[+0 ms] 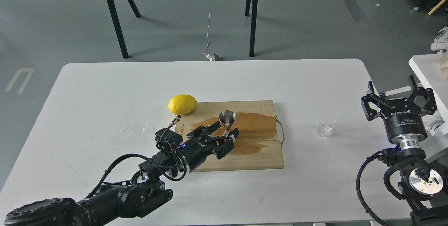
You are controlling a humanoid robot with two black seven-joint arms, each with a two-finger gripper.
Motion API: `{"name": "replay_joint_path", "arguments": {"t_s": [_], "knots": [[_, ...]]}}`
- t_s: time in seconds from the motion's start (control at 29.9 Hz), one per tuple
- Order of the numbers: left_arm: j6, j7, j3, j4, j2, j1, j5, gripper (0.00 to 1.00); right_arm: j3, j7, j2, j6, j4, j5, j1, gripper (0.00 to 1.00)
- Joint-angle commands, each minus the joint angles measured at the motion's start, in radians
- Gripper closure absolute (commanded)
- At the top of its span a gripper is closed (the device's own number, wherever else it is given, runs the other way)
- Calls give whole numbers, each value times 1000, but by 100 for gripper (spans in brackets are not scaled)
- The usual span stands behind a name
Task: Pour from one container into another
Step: 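Lower the jigger upright onto the cutting board and open the left gripper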
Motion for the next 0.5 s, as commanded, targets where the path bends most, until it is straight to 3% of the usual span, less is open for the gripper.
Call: {"name": "replay_joint_path", "arguments": {"t_s": [0.0,0.47], "knots": [[0,0,0,0,0,2,-1,15,0,0,0,0,0,0,0,2],[0,0,-3,0,0,3,-3,15,2,0,0,0,-1,0,0,2]]}}
